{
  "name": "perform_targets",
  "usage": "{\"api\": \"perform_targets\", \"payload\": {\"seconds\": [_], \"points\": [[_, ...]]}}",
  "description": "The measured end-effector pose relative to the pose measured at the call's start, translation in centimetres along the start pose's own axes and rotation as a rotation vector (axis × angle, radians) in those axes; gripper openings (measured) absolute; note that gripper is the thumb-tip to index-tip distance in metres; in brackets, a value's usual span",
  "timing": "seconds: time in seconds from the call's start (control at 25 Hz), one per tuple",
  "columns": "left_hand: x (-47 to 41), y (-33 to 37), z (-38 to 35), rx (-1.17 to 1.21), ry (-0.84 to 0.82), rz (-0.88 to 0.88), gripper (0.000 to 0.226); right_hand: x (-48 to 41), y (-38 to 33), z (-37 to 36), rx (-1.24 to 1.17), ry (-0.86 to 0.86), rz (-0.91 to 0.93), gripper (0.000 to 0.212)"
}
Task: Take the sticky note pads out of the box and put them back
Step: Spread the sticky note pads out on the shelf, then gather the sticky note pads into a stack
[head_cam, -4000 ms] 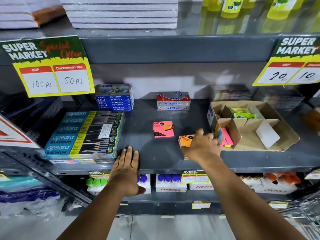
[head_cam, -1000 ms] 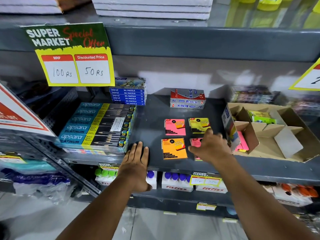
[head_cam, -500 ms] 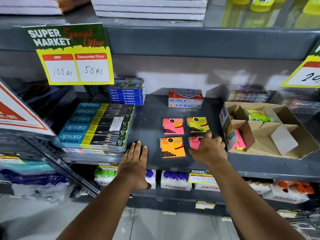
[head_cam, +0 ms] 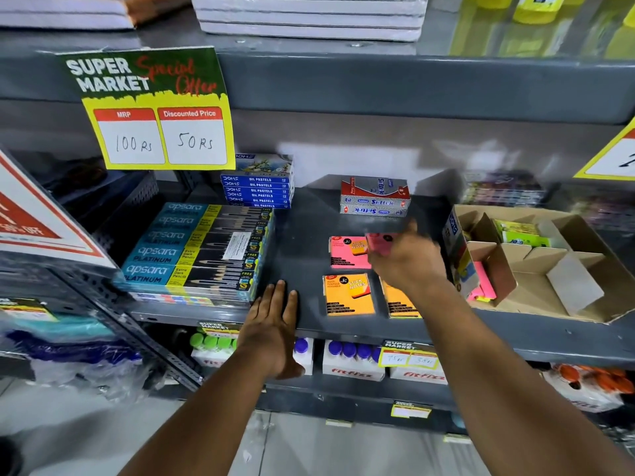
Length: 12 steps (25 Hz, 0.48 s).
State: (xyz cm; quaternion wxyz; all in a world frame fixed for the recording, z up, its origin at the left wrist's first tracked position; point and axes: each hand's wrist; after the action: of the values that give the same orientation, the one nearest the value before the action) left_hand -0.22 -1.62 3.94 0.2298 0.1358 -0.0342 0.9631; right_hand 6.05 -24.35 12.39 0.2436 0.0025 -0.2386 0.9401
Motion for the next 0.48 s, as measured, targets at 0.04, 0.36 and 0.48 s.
{"api": "perform_targets", "payload": {"seconds": [0.04, 0.36, 0.48], "points": [[-0.1, 0.0, 0.0, -0.006, -0.01, 0.004, 0.134, -0.6, -1.3, -0.2, -0.017, -0.003, 0.021, 0.068], [-0.1, -0.1, -0.1, 0.002, -0.001, 0.004, 0.133, -2.6, -5.5, -6.1, 0.03, -0.108, -0.055, 0.09], [-0.3, -0.1, -0.1, 0.012, 0.006, 0.006, 0.134, -2.4, -5.5, -7.3, 0.064, -0.096, -0.058, 0.096]]}}
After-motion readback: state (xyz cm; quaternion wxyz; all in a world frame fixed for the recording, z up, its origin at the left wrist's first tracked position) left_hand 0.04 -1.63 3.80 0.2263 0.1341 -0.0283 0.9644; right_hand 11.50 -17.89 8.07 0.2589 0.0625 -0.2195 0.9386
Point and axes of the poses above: each hand's wrist, its own x-axis away from the middle knuckle, its own z-axis out of the back of the hand, y = z × x, and after that the axes turned 15 degrees about -z, right-handed
